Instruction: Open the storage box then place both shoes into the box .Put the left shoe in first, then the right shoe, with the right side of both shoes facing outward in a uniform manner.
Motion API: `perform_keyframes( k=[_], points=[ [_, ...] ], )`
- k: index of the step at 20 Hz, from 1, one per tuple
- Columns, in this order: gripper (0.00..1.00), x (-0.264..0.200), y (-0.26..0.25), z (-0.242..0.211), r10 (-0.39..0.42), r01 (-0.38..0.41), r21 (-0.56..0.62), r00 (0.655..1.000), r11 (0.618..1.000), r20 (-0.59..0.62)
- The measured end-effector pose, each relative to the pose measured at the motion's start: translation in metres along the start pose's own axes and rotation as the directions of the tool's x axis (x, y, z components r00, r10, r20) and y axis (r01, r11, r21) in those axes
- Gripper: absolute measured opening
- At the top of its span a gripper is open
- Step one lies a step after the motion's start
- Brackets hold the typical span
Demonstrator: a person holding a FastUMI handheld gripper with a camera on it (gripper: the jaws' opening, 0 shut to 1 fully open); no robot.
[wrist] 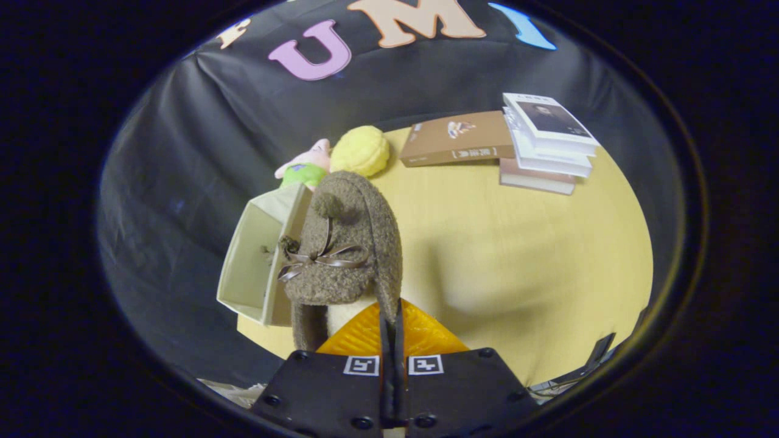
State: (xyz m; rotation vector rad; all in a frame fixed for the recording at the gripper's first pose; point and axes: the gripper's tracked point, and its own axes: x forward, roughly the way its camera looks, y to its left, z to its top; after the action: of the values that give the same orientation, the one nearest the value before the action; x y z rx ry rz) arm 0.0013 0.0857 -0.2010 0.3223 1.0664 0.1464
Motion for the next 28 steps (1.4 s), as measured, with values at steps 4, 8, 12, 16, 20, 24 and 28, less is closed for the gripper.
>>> perform_keyframes(
  k=[4, 8, 12, 16, 20, 24, 28],
  points=[
    [0.04, 0.002, 0.041, 0.016, 0.027, -0.026, -0.036, 0.999, 0.999, 0.026],
    [0.04, 0.009, 0.084, 0.024, 0.072, -0.071, -0.045, 0.997, 0.996, 0.029],
    [0.04, 0.02, 0.131, 0.031, 0.129, -0.127, -0.057, 0.991, 0.99, 0.028],
    [0.04, 0.037, 0.167, 0.031, 0.149, -0.147, -0.075, 0.989, 0.986, 0.021],
    [0.04, 0.066, 0.188, 0.028, 0.137, -0.136, -0.067, 0.991, 0.988, 0.008],
    [0.06, 0.091, 0.187, 0.019, 0.069, -0.069, -0.074, 0.998, 0.995, -0.006],
    [0.08, 0.105, 0.174, 0.014, -0.017, 0.016, -0.071, 1.0, 0.997, -0.002]
  ],
)
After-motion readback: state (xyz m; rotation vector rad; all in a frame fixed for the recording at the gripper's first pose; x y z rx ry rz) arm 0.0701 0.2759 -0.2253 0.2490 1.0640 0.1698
